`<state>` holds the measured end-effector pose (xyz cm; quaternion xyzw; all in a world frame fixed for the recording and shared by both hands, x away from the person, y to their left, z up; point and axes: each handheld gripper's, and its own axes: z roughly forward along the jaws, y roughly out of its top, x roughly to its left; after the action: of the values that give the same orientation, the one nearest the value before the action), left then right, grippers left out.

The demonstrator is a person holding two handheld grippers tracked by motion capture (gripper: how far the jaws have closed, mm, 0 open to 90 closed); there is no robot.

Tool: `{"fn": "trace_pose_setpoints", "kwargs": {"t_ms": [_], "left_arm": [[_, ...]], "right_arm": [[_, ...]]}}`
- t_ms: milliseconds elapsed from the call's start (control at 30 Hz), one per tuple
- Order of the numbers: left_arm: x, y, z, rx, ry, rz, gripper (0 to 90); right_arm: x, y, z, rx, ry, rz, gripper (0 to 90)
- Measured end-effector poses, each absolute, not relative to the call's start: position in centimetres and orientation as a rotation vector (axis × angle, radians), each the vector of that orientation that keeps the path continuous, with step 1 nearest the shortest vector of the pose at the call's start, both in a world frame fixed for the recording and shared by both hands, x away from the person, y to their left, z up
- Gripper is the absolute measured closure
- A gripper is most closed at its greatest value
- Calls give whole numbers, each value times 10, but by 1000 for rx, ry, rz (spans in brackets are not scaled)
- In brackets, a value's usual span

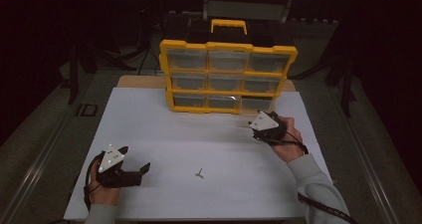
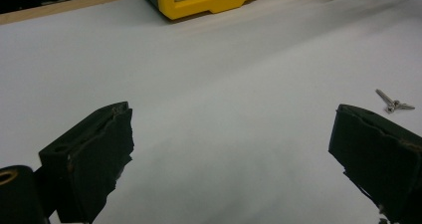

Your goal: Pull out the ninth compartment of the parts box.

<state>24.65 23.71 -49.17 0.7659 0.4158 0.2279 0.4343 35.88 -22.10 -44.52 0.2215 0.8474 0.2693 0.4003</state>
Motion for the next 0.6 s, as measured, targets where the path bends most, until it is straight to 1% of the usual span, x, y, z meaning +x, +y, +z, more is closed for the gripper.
{"fn": "trace_pose_setpoints", "kwargs": {"t_ms": [67, 100, 300, 467, 600], "left_arm": [[247, 237, -492, 1908, 1036, 568, 42], [247, 237, -492, 1907, 1036, 568, 42], [247, 237, -492, 1907, 1036, 567, 42], [247, 237, -492, 1906, 1036, 567, 42], [247, 237, -492, 1907, 1036, 566, 42]], "right_arm": [[360, -223, -442, 604, 2146, 733, 462], [361, -228, -438, 681, 2160, 831, 438], [364, -237, -429, 850, 2187, 1026, 364], [365, -241, -427, 922, 2193, 1126, 324], [365, -246, -426, 974, 2190, 1212, 318]]}}
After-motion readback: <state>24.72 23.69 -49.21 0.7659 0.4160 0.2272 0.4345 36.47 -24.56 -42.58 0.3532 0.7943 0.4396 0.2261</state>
